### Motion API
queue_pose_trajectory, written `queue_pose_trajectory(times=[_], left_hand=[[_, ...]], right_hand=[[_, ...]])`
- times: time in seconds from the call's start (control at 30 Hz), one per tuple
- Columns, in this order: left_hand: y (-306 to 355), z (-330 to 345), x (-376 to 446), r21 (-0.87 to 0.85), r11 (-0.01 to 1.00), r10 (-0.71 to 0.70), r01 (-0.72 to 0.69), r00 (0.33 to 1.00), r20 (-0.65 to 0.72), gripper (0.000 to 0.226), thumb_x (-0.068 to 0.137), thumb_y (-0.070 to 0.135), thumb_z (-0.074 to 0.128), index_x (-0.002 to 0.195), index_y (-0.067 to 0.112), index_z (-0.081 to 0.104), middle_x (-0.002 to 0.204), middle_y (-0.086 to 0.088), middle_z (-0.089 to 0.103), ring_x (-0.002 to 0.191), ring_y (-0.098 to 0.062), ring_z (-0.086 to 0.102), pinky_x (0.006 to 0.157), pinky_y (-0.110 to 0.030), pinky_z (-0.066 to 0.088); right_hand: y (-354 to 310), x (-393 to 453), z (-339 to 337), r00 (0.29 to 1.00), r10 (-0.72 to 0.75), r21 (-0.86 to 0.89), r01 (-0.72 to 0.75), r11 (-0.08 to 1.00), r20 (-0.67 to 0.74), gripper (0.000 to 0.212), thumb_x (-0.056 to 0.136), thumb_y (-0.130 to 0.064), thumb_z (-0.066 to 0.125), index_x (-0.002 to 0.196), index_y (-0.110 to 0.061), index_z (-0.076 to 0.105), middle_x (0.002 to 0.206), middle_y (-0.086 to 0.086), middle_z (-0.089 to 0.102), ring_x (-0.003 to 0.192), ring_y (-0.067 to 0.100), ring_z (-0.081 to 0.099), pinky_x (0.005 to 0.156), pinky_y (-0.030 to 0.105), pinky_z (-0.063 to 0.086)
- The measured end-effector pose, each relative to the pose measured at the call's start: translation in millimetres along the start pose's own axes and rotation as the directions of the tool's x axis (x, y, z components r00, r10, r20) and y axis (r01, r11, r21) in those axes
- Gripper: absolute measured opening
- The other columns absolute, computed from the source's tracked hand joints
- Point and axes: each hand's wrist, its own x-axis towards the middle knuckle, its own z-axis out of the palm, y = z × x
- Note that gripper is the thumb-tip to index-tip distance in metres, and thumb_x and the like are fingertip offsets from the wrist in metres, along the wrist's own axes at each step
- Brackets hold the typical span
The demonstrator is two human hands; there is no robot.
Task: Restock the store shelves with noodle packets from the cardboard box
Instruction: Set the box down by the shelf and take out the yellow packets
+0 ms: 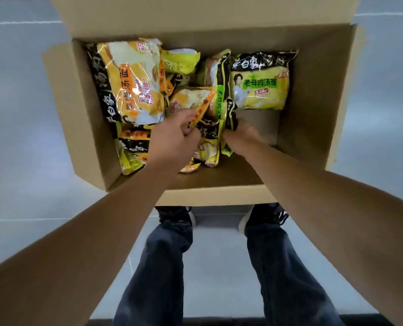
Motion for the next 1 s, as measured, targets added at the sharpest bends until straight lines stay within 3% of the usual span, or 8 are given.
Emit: queue_pose_trajectory(times=[0.2, 0.33, 0.5, 0.6, 0.67, 0.8, 0.9, 1.0], left_hand=[[-5, 3, 8, -0.036, 0.999, -0.010, 0.009, 1.000, -0.025, 0.042, 0.089, 0.021, 0.057, 0.131, 0.026, 0.058, 0.125, 0.014, 0.063, 0.083, 0.002, 0.058, 0.072, -0.016, 0.046], [3, 2, 3, -0.092, 0.995, -0.029, 0.032, 0.999, 0.030, 0.045, 0.088, 0.018, 0.059, 0.133, 0.023, 0.057, 0.128, 0.009, 0.062, 0.086, 0.007, 0.059, 0.063, 0.002, 0.039], [24, -2, -19, -0.216, 0.968, -0.107, 0.129, 0.988, 0.108, 0.047, 0.085, 0.019, 0.066, 0.131, 0.020, 0.058, 0.127, 0.003, 0.062, 0.107, -0.005, 0.060, 0.091, -0.022, 0.047], [43, -11, -32, -0.222, 0.960, -0.142, 0.169, 0.981, 0.133, 0.058, 0.083, 0.026, 0.070, 0.138, 0.022, 0.051, 0.130, 0.007, 0.056, 0.112, -0.010, 0.059, 0.087, -0.025, 0.046], [57, -17, -42, -0.151, 0.982, -0.079, 0.109, 0.979, 0.189, 0.077, 0.077, 0.027, 0.074, 0.144, 0.030, 0.037, 0.142, 0.009, 0.044, 0.122, -0.011, 0.051, 0.097, -0.035, 0.048], [72, -26, -58, 0.131, 0.955, 0.196, -0.266, 0.897, 0.396, 0.110, 0.065, 0.033, 0.080, 0.151, 0.041, 0.010, 0.158, 0.019, 0.001, 0.146, -0.020, 0.009, 0.114, -0.047, 0.019], [66, -26, -58, 0.272, 0.904, 0.275, -0.330, 0.936, 0.221, 0.090, 0.076, 0.031, 0.077, 0.149, 0.031, 0.025, 0.152, 0.002, 0.033, 0.136, -0.022, 0.035, 0.110, -0.039, 0.034], [59, -33, -51, 0.065, 0.992, 0.110, -0.111, 0.994, 0.028, 0.049, 0.082, 0.028, 0.073, 0.127, 0.025, 0.054, 0.104, 0.006, 0.066, 0.091, -0.013, 0.062, 0.074, -0.028, 0.052]], right_hand=[[6, -10, -8, 0.996, -0.071, -0.001, 0.071, 0.997, -0.062, 0.009, 0.090, -0.024, 0.057, 0.093, -0.020, 0.065, 0.081, 0.001, 0.061, 0.078, 0.021, 0.056, 0.059, 0.025, 0.043], [14, -39, -36, 0.992, -0.046, 0.073, 0.054, 0.996, -0.117, 0.015, 0.088, -0.016, 0.051, 0.076, -0.019, 0.060, 0.066, 0.001, 0.056, 0.063, 0.021, 0.054, 0.045, 0.023, 0.034], [21, -94, -91, 0.993, -0.033, 0.228, 0.059, 0.972, -0.117, 0.014, 0.093, -0.018, 0.054, 0.085, -0.017, 0.066, 0.079, 0.007, 0.062, 0.069, 0.020, 0.055, 0.059, 0.030, 0.041], [17, -118, -120, 0.997, 0.016, 0.400, 0.017, 0.917, -0.079, 0.022, 0.092, -0.011, 0.056, 0.078, -0.023, 0.068, 0.091, 0.013, 0.069, 0.086, 0.027, 0.064, 0.076, 0.042, 0.052], [8, -129, -132, 0.997, 0.071, 0.584, -0.062, 0.809, 0.008, 0.023, 0.096, -0.006, 0.052, 0.085, -0.020, 0.068, 0.098, 0.012, 0.070, 0.092, 0.028, 0.068, 0.072, 0.039, 0.056], [-16, -139, -136, 0.970, 0.188, 0.799, -0.232, 0.554, 0.151, 0.014, 0.099, -0.005, 0.049, 0.095, -0.009, 0.061, 0.094, 0.012, 0.069, 0.084, 0.025, 0.068, 0.062, 0.036, 0.055], [-28, -140, -130, 0.945, 0.175, 0.825, -0.326, 0.461, 0.275, 0.013, 0.098, -0.010, 0.053, 0.107, -0.007, 0.062, 0.100, 0.013, 0.069, 0.085, 0.024, 0.068, 0.056, 0.032, 0.057], [-35, -137, -124, 0.939, 0.073, 0.833, -0.332, 0.443, 0.335, 0.022, 0.097, -0.024, 0.059, 0.106, -0.006, 0.065, 0.094, 0.012, 0.071, 0.077, 0.022, 0.069, 0.061, 0.030, 0.058]])
